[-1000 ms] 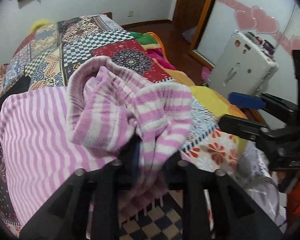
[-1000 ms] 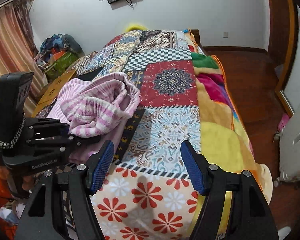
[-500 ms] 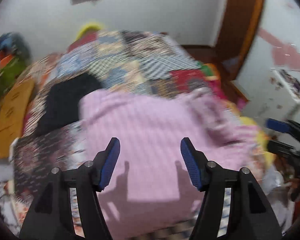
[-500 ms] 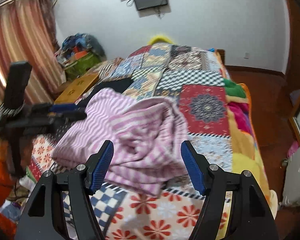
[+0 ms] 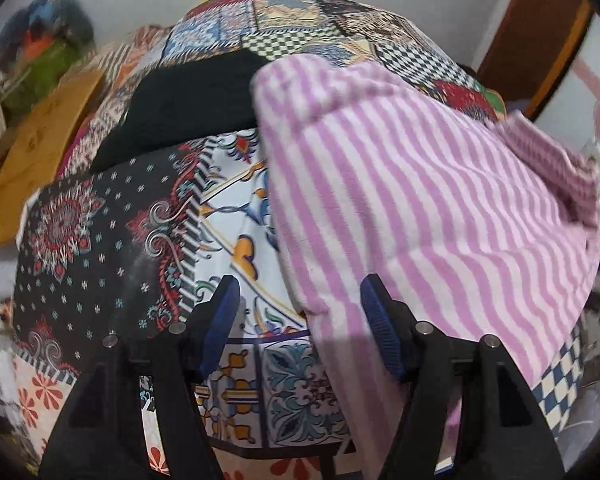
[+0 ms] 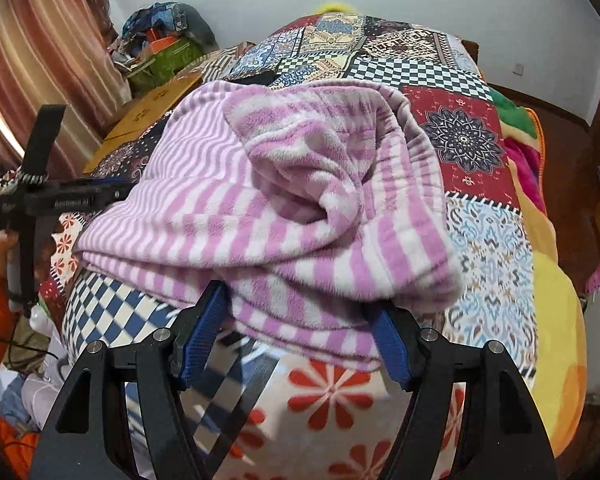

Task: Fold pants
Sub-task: 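Fold the held cuff over the pants with the left tool and release, then press and smooth the folded striped bundle with both open tools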

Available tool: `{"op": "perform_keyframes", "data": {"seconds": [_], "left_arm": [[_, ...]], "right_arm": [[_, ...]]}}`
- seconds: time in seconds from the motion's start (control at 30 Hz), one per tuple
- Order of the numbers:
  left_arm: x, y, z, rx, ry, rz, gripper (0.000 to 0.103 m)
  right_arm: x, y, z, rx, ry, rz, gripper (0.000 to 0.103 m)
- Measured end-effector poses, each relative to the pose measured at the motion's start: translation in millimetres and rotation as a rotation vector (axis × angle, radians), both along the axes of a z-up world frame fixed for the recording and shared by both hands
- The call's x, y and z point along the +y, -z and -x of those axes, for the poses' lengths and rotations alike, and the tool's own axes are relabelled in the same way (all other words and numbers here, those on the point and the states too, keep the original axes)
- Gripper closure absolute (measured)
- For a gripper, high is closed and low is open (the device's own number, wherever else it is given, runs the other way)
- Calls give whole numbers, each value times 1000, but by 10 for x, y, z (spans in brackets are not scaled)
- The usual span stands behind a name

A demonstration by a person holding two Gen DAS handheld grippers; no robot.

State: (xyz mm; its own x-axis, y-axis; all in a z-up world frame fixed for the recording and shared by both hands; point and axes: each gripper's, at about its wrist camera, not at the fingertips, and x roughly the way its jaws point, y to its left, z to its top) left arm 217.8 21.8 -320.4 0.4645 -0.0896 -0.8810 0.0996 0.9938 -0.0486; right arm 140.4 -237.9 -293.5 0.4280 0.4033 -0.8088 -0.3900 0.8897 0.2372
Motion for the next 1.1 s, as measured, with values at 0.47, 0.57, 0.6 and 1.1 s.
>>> {"op": "perform_keyframes", "data": {"seconds": [0.47, 0.57, 0.6, 1.1], "left_arm": [[-743, -102, -136, -18, 99, 97, 45], [-982, -107, -182, -30, 124, 120, 45], [-1043, -109, -193, -33, 133, 122, 45], [-259, -682, -502, -151, 93, 33, 26]], "right_arm": [[-358, 292, -1101, 16, 41, 132, 35], [-450, 253, -1223, -2, 75, 150, 35], [-484, 234, -1235, -5, 85, 152, 35], [-422, -329, -510, -91, 102, 37, 32]]}}
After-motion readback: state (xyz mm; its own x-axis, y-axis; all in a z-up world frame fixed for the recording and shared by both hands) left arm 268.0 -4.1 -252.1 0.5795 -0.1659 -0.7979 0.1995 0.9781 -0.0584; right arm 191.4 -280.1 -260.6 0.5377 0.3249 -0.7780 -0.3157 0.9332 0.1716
